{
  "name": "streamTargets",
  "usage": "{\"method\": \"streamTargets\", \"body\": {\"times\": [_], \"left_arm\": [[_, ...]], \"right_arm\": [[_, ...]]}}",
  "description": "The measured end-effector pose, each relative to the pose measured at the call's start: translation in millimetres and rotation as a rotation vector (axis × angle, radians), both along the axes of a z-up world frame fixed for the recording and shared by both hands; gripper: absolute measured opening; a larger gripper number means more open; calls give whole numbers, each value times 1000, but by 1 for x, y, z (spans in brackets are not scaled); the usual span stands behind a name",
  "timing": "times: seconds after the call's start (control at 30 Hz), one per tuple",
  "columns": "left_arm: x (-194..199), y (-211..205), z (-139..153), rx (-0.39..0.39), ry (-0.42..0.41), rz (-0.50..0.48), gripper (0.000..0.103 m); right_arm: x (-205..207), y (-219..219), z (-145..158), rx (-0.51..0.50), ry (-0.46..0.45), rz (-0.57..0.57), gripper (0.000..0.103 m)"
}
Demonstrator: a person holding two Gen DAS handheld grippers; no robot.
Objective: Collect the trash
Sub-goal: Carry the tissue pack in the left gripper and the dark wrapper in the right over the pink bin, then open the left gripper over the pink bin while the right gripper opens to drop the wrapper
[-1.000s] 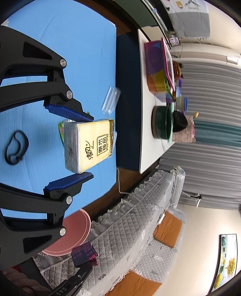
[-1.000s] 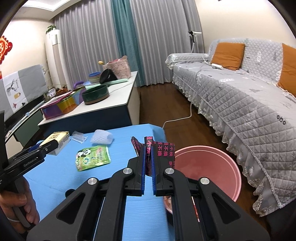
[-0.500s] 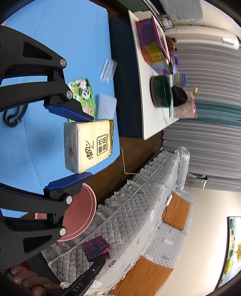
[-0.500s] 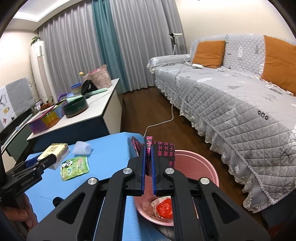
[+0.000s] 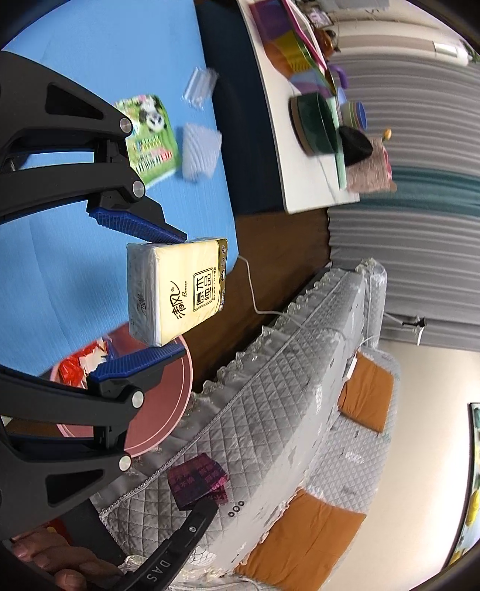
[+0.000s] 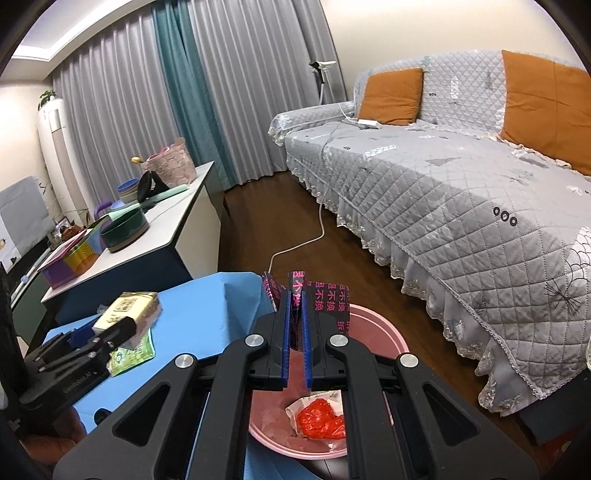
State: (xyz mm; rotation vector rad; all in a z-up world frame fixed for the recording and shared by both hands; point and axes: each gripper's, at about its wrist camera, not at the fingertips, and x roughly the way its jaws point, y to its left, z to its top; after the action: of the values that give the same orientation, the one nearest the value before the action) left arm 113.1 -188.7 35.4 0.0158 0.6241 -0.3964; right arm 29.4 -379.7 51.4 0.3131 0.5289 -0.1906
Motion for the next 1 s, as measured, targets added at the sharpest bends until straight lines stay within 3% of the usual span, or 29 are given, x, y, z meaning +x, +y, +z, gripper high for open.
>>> {"method": "streamTargets", "body": {"times": [0.4,0.9,1.0], "left_arm": [[15,-52,-21,35,30,-76,54],[22,-77,-39,53,70,-113,54],[23,-79,-39,50,87,-134,57]], "right_arm": [[13,-24,-7,61,19,-37,6],[17,-31,-15,82,37,-53,6],[18,-34,-16,81,48,-71,12]]}}
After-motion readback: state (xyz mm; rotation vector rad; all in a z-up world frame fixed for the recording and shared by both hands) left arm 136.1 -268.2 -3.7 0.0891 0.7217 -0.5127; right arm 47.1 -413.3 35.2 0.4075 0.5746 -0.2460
